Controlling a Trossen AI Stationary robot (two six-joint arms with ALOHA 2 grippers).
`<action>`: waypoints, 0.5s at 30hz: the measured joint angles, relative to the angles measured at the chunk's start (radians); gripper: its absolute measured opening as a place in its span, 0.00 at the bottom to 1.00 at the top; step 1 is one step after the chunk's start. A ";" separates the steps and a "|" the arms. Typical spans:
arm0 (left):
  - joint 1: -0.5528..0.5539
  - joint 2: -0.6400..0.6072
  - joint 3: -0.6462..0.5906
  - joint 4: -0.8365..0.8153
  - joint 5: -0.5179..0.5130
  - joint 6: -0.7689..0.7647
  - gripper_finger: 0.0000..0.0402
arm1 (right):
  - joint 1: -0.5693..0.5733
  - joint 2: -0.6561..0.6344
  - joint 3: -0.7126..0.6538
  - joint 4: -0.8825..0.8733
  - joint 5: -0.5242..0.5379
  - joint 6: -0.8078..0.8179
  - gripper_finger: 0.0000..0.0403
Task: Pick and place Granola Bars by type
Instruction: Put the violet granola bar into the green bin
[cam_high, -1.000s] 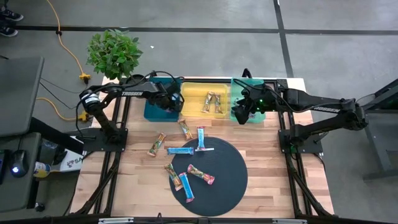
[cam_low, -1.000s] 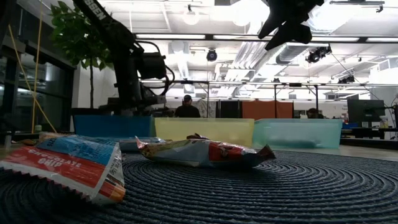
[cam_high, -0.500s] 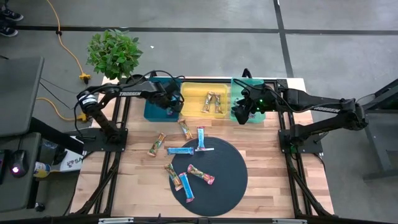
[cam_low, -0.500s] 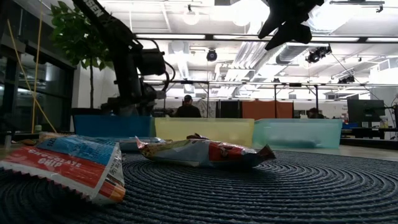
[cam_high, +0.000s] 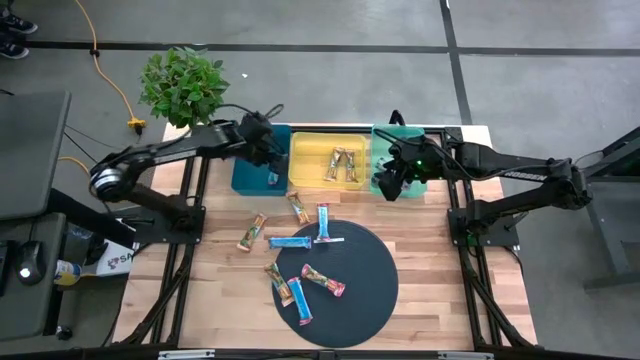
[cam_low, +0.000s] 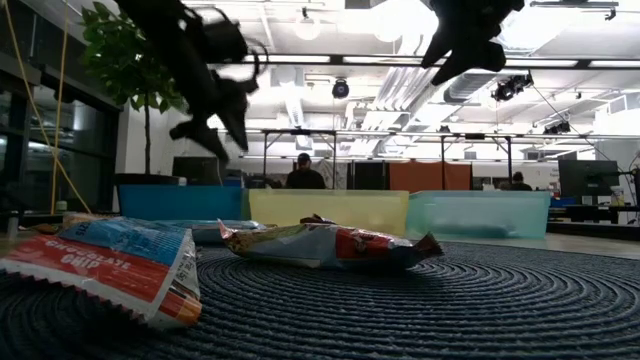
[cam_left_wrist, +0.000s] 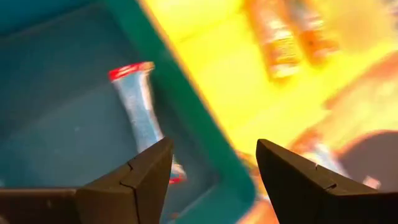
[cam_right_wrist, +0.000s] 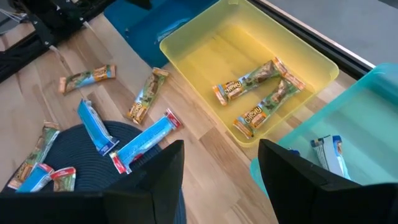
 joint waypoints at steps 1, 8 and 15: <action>0.000 -0.029 0.000 0.009 0.010 0.003 0.57 | 0.000 0.000 0.000 0.000 -0.005 -0.005 0.47; 0.000 -0.209 0.000 0.058 0.032 0.011 0.57 | 0.000 -0.048 -0.001 0.000 -0.022 -0.024 0.47; -0.020 -0.303 0.000 0.056 0.086 0.061 0.57 | 0.000 -0.156 -0.001 -0.023 0.018 -0.037 0.47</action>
